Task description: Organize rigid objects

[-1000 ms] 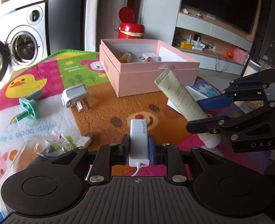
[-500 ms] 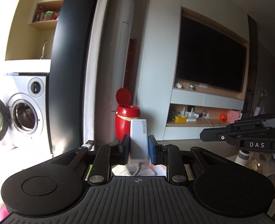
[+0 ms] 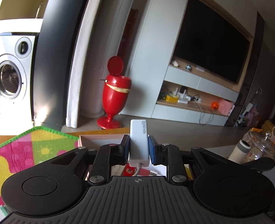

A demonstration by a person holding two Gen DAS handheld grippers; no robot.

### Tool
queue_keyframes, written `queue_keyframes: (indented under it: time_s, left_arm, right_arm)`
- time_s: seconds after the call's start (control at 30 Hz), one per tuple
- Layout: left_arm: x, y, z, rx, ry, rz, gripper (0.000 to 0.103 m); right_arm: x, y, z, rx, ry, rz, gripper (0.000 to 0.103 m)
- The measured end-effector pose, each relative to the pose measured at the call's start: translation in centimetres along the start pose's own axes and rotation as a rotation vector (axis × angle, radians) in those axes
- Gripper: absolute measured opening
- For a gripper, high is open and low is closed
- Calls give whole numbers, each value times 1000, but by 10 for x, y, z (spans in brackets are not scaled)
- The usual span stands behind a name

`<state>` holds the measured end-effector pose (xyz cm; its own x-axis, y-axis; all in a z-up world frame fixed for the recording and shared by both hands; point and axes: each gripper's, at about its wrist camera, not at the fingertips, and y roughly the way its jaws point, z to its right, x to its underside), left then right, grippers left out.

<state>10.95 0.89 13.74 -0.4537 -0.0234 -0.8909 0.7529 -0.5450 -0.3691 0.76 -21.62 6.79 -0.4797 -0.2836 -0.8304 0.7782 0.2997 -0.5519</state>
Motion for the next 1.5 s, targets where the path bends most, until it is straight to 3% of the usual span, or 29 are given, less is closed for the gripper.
queue_keyframes:
  time_s: [0.03,0.1,0.13,0.33,0.57,0.73,0.87,1.0,1.13,1.23,1.37,1.5]
  left_arm:
    - [-6,9,1,-15,-10,-2,25]
    - [-13,22,2,-67,-27,5,25]
    - [-13,25,1,-83,-31,7,25]
    - [20,-7,-30,-129,-48,-57,25]
    - [82,-97,-78,-240,-23,-164,25]
    - [120,-142,-90,-266,52,-320,25]
    - [141,-152,-82,-259,136,-372,25]
    - [149,-141,-83,-277,122,-392,25]
    - [153,-133,-80,-215,79,-379,30]
    - [161,-126,-75,-184,17,-344,30]
    - [174,-118,-65,-218,9,-304,30]
    - [177,-122,-61,-229,37,-281,30]
  right_arm:
    - [7,-1,-3,7,-9,-10,19]
    - [18,-3,-6,27,-29,-11,50]
    - [23,-5,-10,43,-51,-8,53]
    - [54,-9,-25,45,-113,-21,56]
    - [62,9,-38,43,-63,19,59]
    - [60,22,-53,-12,-60,-2,59]
    - [59,27,-70,-58,-79,-22,59]
    - [58,30,-86,-83,-103,-32,59]
    - [44,35,-101,-125,-115,-30,59]
    - [17,50,-118,-219,-104,-22,59]
    - [-32,95,-146,-377,-59,-90,59]
    - [-67,153,-184,-359,-115,-158,59]
